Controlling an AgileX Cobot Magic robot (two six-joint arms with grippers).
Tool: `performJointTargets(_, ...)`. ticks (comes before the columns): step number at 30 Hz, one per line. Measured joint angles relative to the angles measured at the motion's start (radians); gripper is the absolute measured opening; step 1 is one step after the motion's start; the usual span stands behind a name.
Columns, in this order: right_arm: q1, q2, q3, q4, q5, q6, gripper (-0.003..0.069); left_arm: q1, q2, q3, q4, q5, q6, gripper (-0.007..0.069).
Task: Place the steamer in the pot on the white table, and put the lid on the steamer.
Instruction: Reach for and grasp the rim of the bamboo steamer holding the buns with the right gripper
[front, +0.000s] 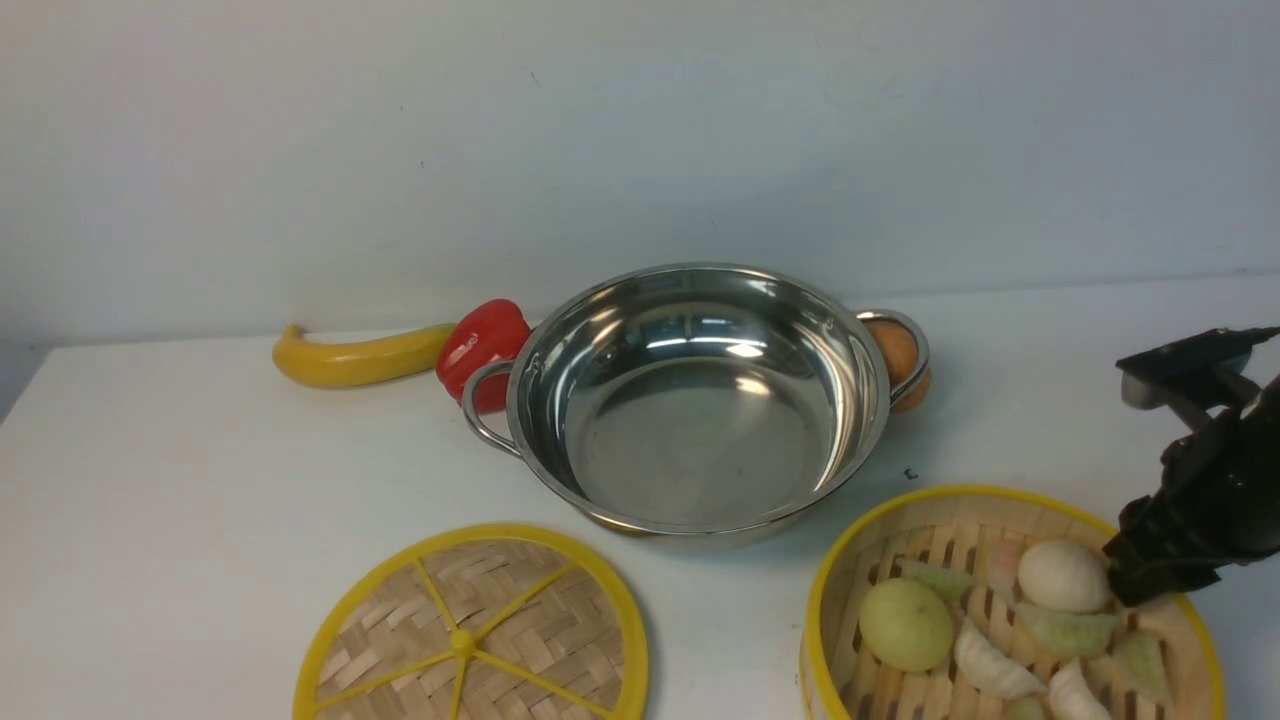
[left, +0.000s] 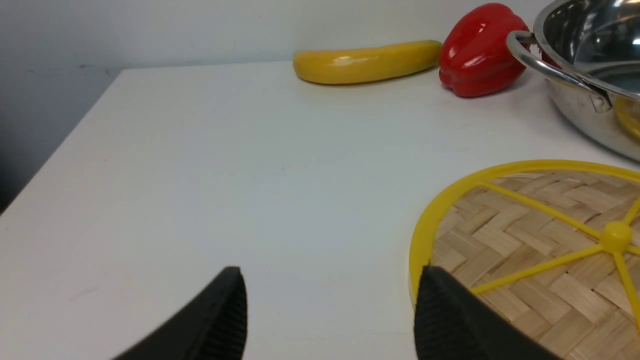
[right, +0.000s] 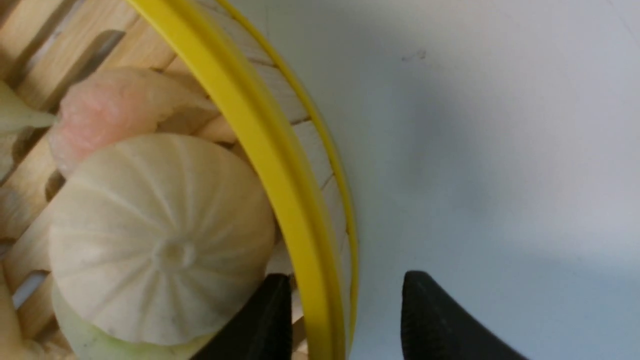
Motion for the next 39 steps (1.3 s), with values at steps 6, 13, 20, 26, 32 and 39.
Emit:
performJointTargets(6, 0.000, 0.000, 0.000, 0.000, 0.008, 0.001, 0.0220, 0.000, 0.000, 0.000, 0.000, 0.000, 0.000, 0.0419)
performJointTargets(13, 0.000, 0.000, 0.000, 0.008, 0.015, 0.003, 0.0096, 0.000, 0.000, 0.000, 0.000, 0.000, 0.000, 0.0419)
performJointTargets(20, 0.000, 0.000, 0.000, 0.007, 0.014, 0.004, 0.0084, 0.000, 0.000, 0.000, 0.000, 0.000, 0.001, 0.0419)
performJointTargets(26, 0.000, 0.000, -0.001, 0.007, 0.013, 0.008, 0.0084, 0.000, 0.000, 0.000, 0.000, 0.000, 0.009, 0.0419)
performJointTargets(32, 0.000, 0.007, -0.062, -0.017, 0.061, 0.030, 0.0084, 0.000, 0.000, 0.000, 0.000, 0.000, 0.009, 0.0419)
performJointTargets(39, 0.000, -0.019, -0.177, -0.045, 0.160, 0.049, 0.0084, 0.000, 0.000, 0.000, 0.000, 0.000, 0.009, 0.0419)
